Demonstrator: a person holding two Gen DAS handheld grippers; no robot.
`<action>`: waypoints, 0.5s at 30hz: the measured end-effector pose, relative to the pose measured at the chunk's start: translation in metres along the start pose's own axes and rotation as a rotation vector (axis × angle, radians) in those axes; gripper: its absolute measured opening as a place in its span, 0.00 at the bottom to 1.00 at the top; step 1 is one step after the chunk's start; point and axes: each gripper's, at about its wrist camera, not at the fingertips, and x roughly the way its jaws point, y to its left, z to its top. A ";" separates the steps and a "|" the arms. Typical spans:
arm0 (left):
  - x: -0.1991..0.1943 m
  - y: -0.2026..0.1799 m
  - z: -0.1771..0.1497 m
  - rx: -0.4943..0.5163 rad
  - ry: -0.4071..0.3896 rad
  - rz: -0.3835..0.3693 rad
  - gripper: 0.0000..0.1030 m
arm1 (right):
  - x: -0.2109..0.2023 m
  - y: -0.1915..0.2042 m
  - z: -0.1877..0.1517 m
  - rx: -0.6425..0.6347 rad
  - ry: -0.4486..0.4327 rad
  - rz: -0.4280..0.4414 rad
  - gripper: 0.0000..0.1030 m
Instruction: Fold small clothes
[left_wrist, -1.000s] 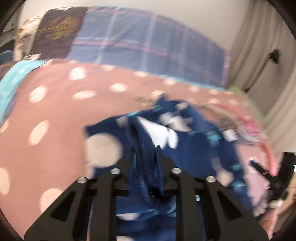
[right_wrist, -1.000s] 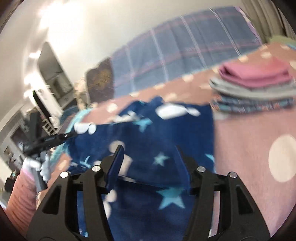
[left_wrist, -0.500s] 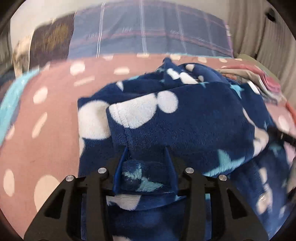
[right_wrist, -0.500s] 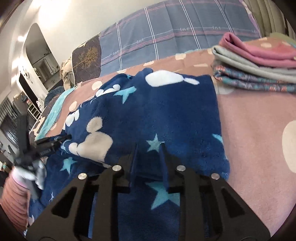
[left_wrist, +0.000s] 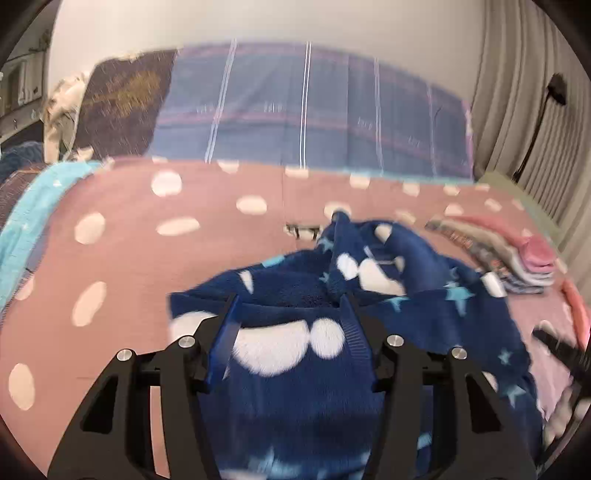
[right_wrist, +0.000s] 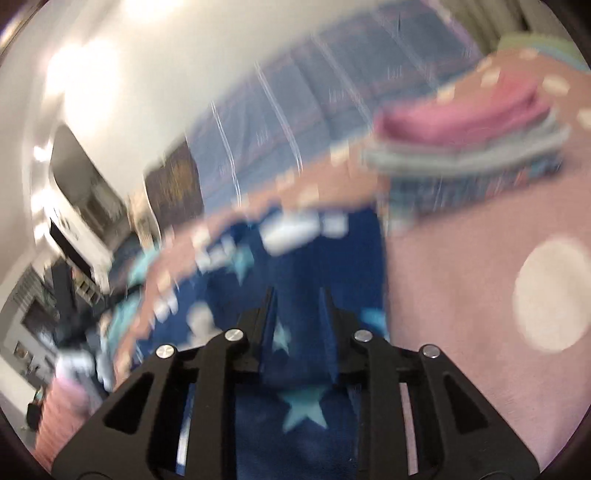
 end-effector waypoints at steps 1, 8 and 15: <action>0.018 -0.003 0.003 -0.013 0.043 -0.007 0.54 | 0.023 -0.001 -0.008 -0.017 0.099 -0.080 0.21; 0.076 -0.016 0.008 -0.088 0.166 -0.087 0.54 | 0.013 0.014 -0.008 -0.072 0.046 -0.158 0.23; 0.096 -0.024 0.015 -0.094 0.237 -0.138 0.18 | 0.019 0.045 0.043 -0.115 0.033 -0.083 0.42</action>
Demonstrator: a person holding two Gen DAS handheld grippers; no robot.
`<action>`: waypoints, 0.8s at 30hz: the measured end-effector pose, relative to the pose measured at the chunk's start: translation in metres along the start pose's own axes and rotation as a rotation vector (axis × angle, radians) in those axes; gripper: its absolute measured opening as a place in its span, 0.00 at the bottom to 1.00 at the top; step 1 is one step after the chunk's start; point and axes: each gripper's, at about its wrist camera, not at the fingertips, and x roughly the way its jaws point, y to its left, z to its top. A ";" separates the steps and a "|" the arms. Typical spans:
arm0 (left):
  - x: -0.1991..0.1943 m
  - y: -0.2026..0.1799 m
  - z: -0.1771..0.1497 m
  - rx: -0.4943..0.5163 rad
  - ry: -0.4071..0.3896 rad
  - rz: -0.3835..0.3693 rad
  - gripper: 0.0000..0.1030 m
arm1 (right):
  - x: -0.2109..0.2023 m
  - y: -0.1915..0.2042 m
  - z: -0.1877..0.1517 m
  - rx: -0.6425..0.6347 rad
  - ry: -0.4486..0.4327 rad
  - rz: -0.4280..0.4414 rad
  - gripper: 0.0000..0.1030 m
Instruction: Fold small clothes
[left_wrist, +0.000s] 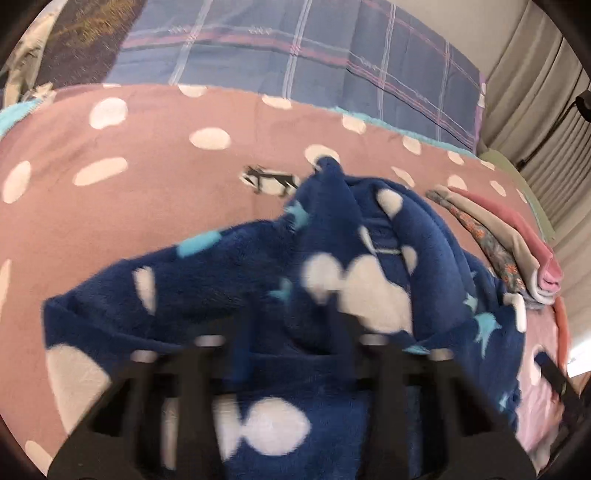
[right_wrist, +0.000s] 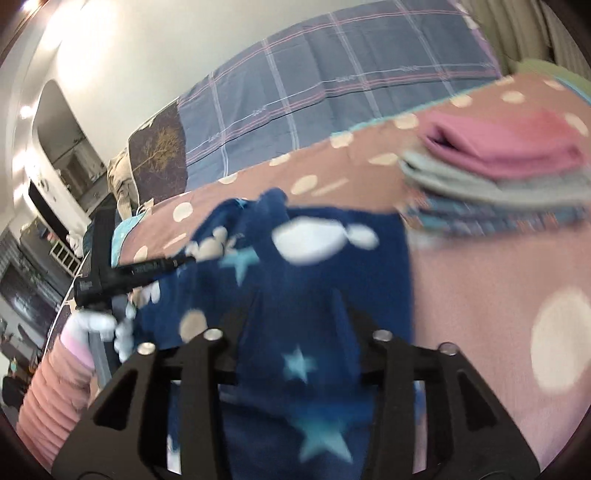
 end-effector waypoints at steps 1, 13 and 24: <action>-0.001 -0.002 -0.001 0.004 -0.003 -0.001 0.08 | 0.011 0.004 0.015 -0.020 0.019 0.010 0.43; -0.004 0.012 -0.012 0.068 -0.024 0.136 0.00 | 0.141 0.007 0.053 -0.004 0.268 -0.060 0.32; -0.003 0.011 -0.020 0.140 -0.045 0.272 0.00 | 0.123 -0.020 0.052 -0.004 0.168 -0.183 0.00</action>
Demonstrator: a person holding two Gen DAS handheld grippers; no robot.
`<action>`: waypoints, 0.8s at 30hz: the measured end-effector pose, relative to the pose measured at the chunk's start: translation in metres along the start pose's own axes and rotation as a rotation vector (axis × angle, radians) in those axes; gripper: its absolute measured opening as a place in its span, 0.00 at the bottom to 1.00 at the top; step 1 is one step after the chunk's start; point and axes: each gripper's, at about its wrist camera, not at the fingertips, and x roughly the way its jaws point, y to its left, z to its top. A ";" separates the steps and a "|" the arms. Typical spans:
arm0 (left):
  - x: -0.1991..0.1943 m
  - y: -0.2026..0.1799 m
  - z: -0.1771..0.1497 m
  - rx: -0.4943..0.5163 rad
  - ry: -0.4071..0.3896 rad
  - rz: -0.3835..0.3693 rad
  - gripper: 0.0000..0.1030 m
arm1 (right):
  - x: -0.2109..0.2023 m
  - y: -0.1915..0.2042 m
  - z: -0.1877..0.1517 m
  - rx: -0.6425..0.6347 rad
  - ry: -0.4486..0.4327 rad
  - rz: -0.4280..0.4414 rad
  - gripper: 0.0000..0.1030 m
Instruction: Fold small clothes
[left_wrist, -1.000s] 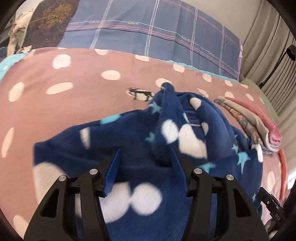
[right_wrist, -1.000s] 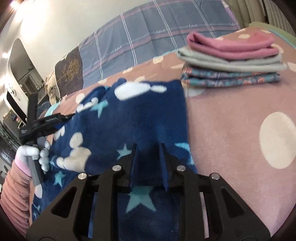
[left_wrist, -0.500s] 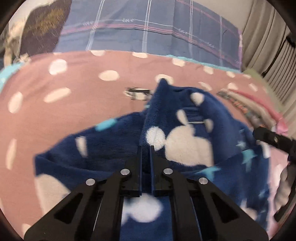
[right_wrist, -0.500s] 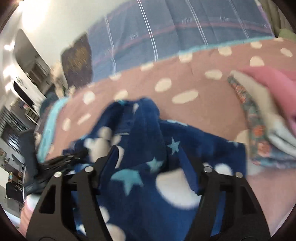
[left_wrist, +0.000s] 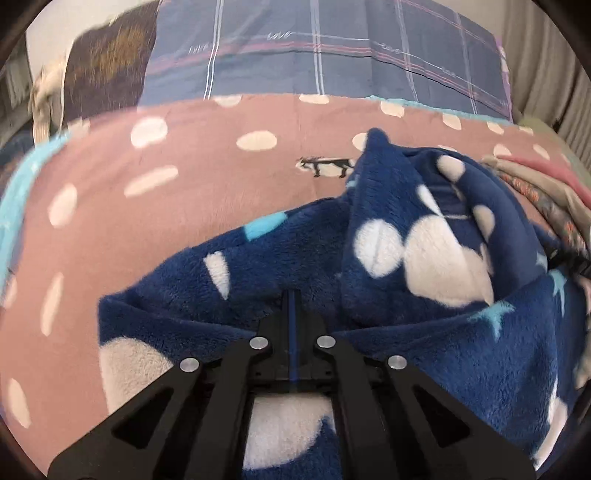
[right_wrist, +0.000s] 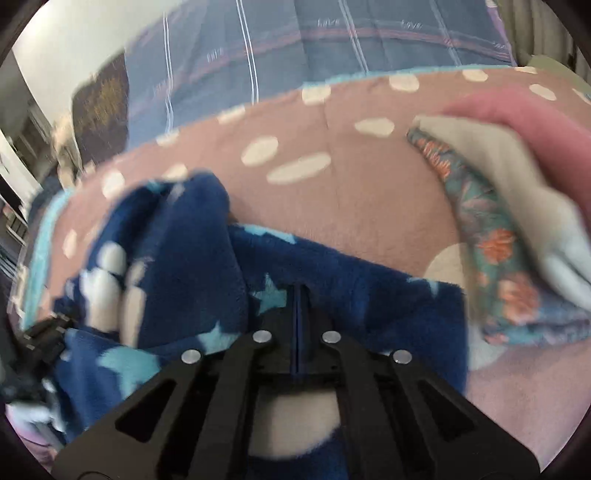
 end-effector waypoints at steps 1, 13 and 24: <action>-0.009 0.002 -0.002 -0.001 -0.023 -0.024 0.00 | -0.021 -0.001 -0.004 0.011 -0.056 0.009 0.05; -0.175 0.051 -0.164 -0.016 -0.120 -0.316 0.44 | -0.183 -0.015 -0.192 -0.072 0.020 0.438 0.29; -0.259 0.084 -0.282 -0.097 -0.187 -0.193 0.55 | -0.231 0.085 -0.357 -0.145 0.319 0.824 0.31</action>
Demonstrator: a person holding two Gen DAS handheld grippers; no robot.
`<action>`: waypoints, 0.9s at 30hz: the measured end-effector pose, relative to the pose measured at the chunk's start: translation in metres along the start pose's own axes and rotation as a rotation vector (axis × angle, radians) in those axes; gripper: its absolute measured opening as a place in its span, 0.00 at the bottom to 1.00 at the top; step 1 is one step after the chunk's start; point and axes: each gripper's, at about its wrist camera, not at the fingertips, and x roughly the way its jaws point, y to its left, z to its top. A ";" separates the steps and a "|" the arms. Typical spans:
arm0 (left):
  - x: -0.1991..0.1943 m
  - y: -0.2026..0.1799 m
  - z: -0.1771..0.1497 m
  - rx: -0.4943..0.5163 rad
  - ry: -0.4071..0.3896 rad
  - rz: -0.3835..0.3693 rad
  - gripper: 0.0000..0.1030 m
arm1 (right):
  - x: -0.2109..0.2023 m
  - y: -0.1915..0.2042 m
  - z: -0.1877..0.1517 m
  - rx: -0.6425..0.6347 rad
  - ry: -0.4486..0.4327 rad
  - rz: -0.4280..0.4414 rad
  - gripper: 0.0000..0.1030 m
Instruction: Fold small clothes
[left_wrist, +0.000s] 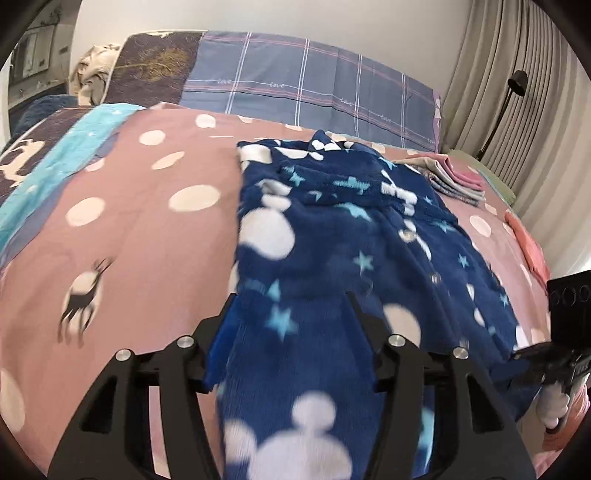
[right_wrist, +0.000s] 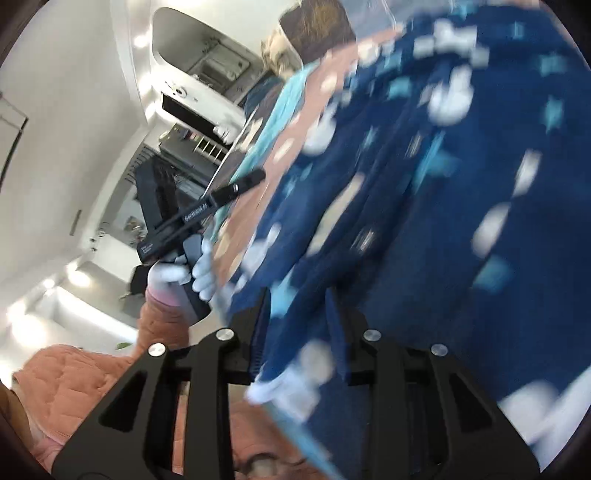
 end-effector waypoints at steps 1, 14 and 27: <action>-0.005 0.000 -0.006 0.003 0.000 0.012 0.57 | 0.008 0.001 -0.007 0.030 0.020 0.024 0.32; -0.039 0.043 -0.062 -0.124 0.023 0.005 0.60 | -0.019 0.023 -0.007 0.062 -0.096 0.037 0.06; -0.024 0.046 -0.091 -0.178 0.121 -0.209 0.60 | -0.099 -0.006 -0.036 0.128 -0.238 -0.243 0.35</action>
